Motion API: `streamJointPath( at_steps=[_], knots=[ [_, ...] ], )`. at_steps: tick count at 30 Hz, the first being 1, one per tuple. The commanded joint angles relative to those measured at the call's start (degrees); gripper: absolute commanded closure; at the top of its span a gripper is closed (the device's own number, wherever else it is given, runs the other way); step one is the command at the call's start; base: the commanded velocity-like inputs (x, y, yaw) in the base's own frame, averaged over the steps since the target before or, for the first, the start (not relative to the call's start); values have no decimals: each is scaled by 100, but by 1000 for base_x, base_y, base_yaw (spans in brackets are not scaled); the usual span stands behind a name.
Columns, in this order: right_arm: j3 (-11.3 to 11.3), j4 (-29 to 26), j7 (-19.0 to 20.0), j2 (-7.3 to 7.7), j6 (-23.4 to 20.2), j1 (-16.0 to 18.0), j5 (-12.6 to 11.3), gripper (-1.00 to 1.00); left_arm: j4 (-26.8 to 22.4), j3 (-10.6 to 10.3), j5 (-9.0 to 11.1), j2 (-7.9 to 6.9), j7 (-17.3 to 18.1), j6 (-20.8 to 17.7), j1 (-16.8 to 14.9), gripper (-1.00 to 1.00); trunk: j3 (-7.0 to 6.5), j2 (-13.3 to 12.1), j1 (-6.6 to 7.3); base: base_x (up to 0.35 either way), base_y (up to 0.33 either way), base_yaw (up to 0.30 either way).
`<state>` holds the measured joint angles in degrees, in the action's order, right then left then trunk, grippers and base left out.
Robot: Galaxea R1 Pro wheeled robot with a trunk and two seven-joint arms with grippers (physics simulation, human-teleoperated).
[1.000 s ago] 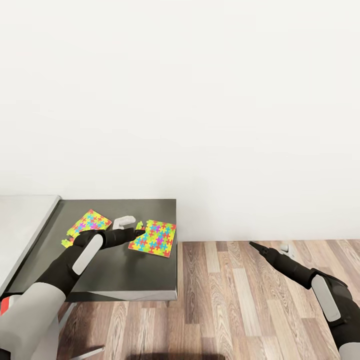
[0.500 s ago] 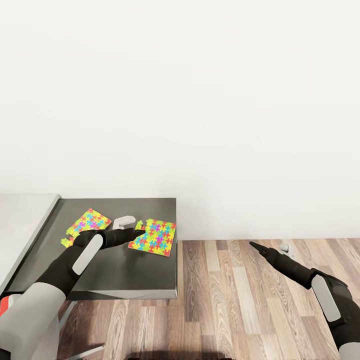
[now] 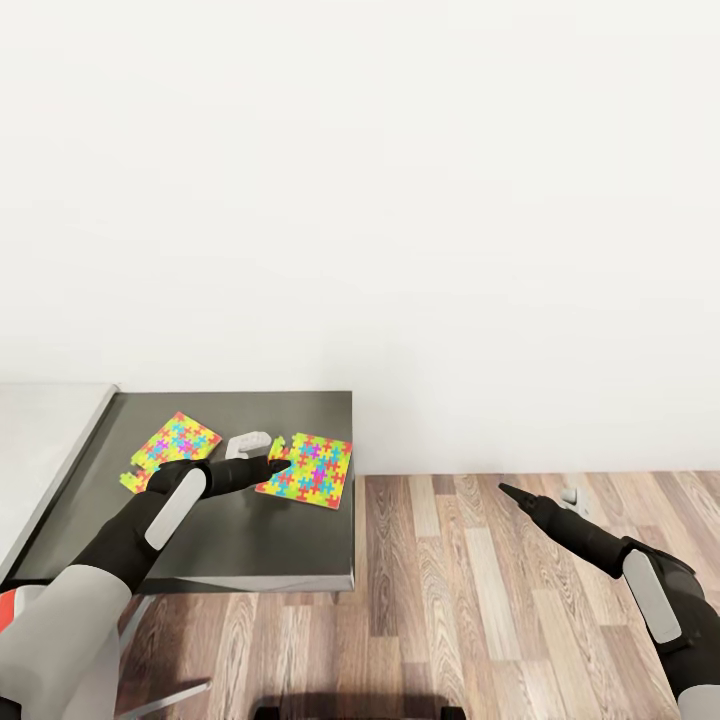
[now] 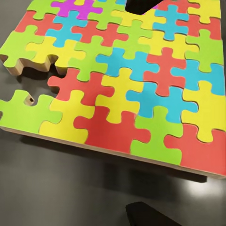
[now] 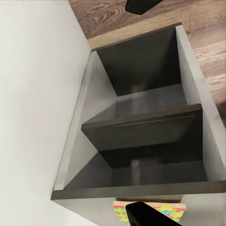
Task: Put all the toys in the child's room - the three board games (two on the bed and one on the table), the two jigsaw puzzles on the table, and the tennis ball on the table - inside the toy box on the table in the child's room.
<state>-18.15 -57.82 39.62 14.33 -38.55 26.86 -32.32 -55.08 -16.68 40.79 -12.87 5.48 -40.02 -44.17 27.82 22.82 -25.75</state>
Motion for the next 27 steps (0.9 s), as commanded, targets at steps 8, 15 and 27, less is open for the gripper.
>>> streamJointPath(
  at_steps=[8,15,27],
  knots=[
    [-12,-1,10,-1,-38,4,-20,-100,-3,-10,-10,-5,18,-14,-4,-100,15,10,-3,0,0,0],
    [-12,-6,18,-1,-38,4,-20,-100,-3,-10,-10,-5,20,-14,-4,-100,15,10,-3,0,0,0],
    [-6,-36,13,-1,-38,4,-20,-100,-3,-10,-10,-5,19,-14,-4,-100,65,10,-3,0,0,0]
  ],
)
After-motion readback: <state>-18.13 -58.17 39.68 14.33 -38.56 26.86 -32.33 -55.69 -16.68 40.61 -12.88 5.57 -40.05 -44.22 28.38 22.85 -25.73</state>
